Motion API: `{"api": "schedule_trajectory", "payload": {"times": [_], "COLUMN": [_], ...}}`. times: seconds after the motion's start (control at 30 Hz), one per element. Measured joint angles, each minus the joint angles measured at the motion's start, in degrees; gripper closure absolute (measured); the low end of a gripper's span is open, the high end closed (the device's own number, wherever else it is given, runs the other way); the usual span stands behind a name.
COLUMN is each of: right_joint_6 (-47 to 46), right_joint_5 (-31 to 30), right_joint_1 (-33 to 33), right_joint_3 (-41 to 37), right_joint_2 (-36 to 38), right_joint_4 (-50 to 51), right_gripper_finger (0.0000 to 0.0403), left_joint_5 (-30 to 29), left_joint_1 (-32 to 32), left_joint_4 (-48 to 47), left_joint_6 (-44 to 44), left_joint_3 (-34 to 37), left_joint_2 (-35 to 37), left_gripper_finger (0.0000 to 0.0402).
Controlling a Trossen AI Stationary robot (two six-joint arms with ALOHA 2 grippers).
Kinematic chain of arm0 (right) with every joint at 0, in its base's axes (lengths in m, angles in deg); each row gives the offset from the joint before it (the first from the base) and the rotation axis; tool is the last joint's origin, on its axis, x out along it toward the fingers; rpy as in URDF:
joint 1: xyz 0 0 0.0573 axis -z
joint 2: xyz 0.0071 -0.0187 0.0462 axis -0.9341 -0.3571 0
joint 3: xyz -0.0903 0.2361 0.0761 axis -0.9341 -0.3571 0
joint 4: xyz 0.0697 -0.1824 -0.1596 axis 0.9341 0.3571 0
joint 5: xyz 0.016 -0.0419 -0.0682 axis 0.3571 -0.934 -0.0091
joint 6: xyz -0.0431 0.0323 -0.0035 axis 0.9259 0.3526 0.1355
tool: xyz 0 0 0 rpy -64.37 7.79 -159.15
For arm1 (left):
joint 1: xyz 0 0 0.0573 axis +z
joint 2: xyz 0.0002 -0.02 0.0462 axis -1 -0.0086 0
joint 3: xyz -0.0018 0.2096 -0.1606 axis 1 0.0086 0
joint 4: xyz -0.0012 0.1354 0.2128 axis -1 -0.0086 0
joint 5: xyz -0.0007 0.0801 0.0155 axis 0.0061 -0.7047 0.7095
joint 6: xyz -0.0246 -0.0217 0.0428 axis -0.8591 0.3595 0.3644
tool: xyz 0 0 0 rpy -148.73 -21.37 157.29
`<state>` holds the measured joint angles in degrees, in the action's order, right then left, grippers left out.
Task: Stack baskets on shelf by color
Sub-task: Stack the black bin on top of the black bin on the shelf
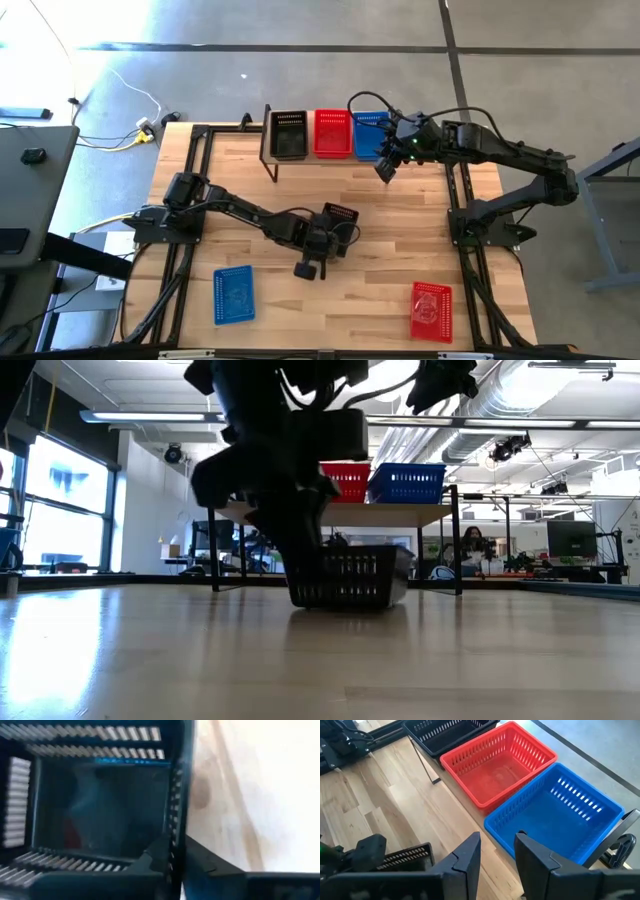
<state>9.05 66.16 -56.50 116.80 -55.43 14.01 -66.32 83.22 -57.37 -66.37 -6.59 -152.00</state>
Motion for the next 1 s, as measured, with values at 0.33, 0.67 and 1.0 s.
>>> {"api": "schedule_trajectory", "payload": {"times": [0.33, 0.67, 1.0], "right_joint_6": [0.1, 0.2, -0.9], "right_joint_5": [-0.1, -0.4, -0.7], "right_joint_1": [0.0, 0.0, 0.0], "right_joint_3": [0.0, 0.0, 0.0], "right_joint_2": [0.0, 0.0, -0.3], "right_joint_4": [0.4, 0.8, 1.2], "right_gripper_finger": [0.0298, 0.0298, 0.0298], "left_joint_5": [2.2, -1.1, -10.6], "left_joint_1": [-1.7, -1.2, 2.3], "left_joint_4": [-4.0, -8.8, -17.8], "left_joint_6": [0.3, 0.3, 1.0], "left_joint_3": [0.0, 0.0, 0.0], "left_joint_2": [4.2, 16.3, 30.2], "left_gripper_finger": [0.0399, 0.0401, 0.0401]}}
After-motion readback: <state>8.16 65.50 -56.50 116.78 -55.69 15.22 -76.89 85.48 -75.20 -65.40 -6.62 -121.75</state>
